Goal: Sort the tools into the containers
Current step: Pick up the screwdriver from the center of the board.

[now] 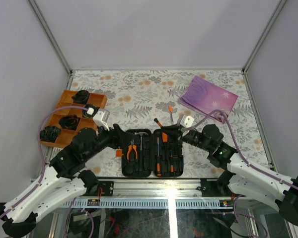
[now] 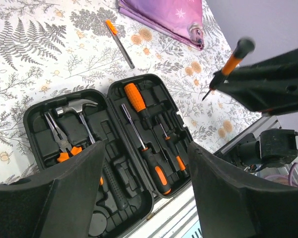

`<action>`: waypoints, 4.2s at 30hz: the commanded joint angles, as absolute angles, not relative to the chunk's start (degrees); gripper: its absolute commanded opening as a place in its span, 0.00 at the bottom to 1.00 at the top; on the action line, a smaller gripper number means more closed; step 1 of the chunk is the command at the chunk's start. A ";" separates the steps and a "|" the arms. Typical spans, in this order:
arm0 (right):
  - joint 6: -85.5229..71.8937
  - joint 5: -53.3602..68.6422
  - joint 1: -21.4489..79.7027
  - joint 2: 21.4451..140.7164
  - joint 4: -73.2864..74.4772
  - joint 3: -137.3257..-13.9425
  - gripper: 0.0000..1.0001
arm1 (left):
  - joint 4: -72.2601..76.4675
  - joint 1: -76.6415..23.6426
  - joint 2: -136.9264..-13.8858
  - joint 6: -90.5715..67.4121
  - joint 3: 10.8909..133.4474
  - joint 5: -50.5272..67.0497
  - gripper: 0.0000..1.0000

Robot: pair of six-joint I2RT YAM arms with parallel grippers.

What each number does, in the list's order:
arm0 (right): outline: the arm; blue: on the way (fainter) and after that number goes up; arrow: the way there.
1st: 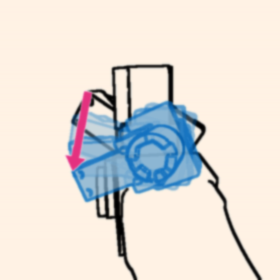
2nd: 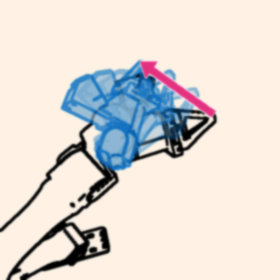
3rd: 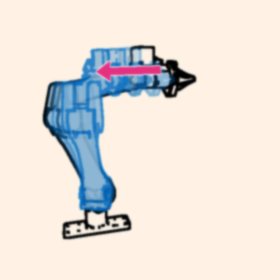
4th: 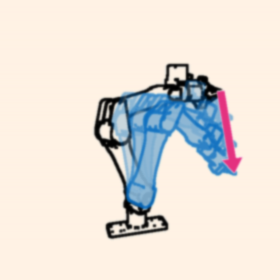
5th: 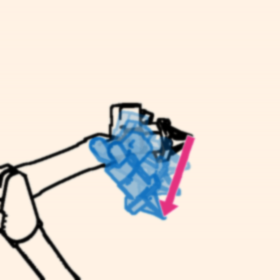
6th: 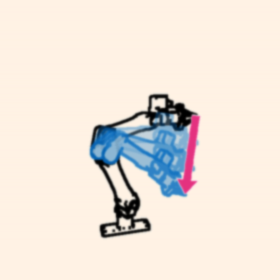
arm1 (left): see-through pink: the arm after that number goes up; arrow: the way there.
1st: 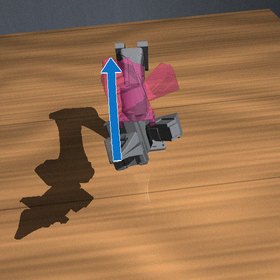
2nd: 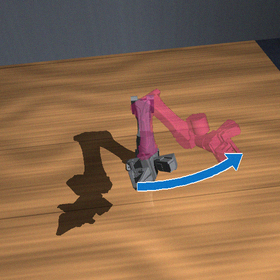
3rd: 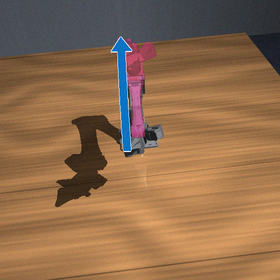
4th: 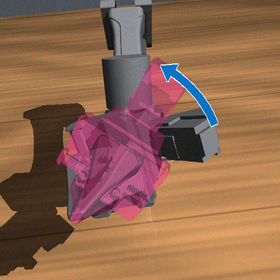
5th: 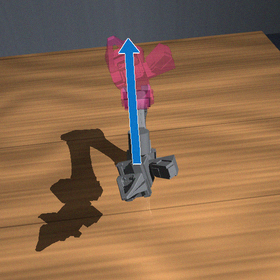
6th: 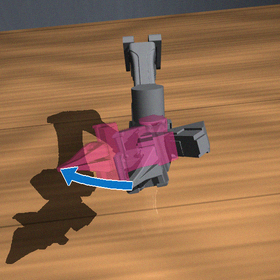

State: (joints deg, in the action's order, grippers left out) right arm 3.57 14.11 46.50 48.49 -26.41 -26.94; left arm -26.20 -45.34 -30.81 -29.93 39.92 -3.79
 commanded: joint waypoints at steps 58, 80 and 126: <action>80.28 30.78 46.82 62.33 3.68 -39.96 0.00 | -17.86 -47.53 -62.15 -23.68 48.50 16.86 0.51; 82.22 33.51 46.84 62.49 5.08 -41.96 0.11 | -17.58 -47.54 -68.15 -21.62 50.09 19.98 0.02; -31.56 -6.02 46.84 50.27 -5.19 -39.53 0.67 | -13.85 -47.42 -55.96 -28.20 46.76 2.31 0.00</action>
